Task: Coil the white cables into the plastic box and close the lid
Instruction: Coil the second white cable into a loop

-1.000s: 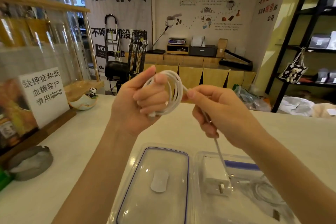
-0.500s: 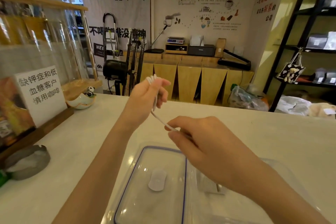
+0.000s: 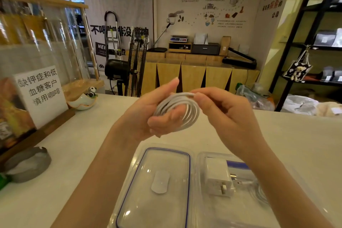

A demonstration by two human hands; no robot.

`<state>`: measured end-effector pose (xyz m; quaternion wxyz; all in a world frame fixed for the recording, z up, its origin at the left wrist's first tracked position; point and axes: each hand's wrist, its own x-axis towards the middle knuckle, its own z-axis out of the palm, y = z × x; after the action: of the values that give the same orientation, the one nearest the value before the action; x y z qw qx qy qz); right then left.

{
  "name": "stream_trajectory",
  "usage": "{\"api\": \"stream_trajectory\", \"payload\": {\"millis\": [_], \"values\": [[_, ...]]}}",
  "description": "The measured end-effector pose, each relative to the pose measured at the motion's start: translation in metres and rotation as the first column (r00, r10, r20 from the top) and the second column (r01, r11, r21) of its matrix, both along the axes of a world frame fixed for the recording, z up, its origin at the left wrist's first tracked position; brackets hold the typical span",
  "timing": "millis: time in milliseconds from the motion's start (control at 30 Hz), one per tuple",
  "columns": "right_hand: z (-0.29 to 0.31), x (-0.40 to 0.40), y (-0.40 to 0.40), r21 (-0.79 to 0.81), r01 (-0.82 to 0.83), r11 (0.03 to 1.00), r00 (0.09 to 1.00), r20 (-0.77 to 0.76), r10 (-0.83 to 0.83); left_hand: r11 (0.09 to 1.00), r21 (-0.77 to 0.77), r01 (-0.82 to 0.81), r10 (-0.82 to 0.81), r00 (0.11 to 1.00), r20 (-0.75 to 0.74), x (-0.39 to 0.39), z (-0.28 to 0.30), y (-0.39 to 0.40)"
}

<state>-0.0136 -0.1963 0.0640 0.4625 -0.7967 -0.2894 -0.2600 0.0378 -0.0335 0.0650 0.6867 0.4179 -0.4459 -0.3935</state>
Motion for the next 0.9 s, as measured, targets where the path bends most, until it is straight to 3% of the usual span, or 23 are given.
{"api": "stream_trajectory", "payload": {"millis": [67, 167, 300, 400, 533, 633, 733, 833, 900], "values": [[-0.006, 0.000, 0.005, 0.112, -0.077, 0.991, 0.987, -0.129, 0.092, 0.995, -0.074, 0.072, -0.084, 0.982, -0.167, 0.002, 0.001, -0.004], [-0.009, 0.001, 0.009, 0.269, -0.119, 0.956, 0.927, -0.314, 0.204, 0.997, -0.072, 0.031, -0.050, 0.961, -0.272, 0.005, -0.001, -0.006], [-0.022, 0.006, 0.011, 0.006, 0.049, 0.999, 0.968, -0.247, -0.046, 0.998, 0.048, -0.048, 0.060, 0.959, -0.277, 0.008, -0.006, -0.010], [-0.023, 0.005, 0.010, -0.020, 0.048, 0.999, 0.962, -0.267, -0.052, 0.973, 0.154, -0.172, 0.199, 0.962, -0.188, 0.007, -0.007, -0.010], [-0.021, 0.005, 0.009, -0.008, 0.077, 0.997, 0.977, -0.197, -0.077, 0.924, 0.185, -0.334, 0.361, 0.921, -0.143, -0.002, -0.006, -0.015], [-0.019, 0.007, 0.005, -0.069, 0.150, 0.986, 0.983, -0.098, -0.156, 0.779, 0.212, -0.590, 0.593, 0.803, 0.056, -0.009, -0.005, -0.022], [-0.016, 0.008, 0.000, -0.134, 0.229, 0.964, 0.971, -0.036, -0.236, 0.591, 0.130, -0.796, 0.747, 0.601, 0.284, -0.015, -0.003, -0.031], [-0.012, 0.009, -0.009, -0.163, 0.298, 0.941, 0.954, 0.029, -0.297, 0.480, 0.029, -0.877, 0.774, 0.439, 0.456, -0.021, -0.004, -0.041], [-0.010, 0.012, -0.016, -0.091, 0.318, 0.944, 0.946, -0.029, -0.322, 0.437, -0.027, -0.899, 0.743, 0.344, 0.574, -0.022, -0.010, -0.046]]}}
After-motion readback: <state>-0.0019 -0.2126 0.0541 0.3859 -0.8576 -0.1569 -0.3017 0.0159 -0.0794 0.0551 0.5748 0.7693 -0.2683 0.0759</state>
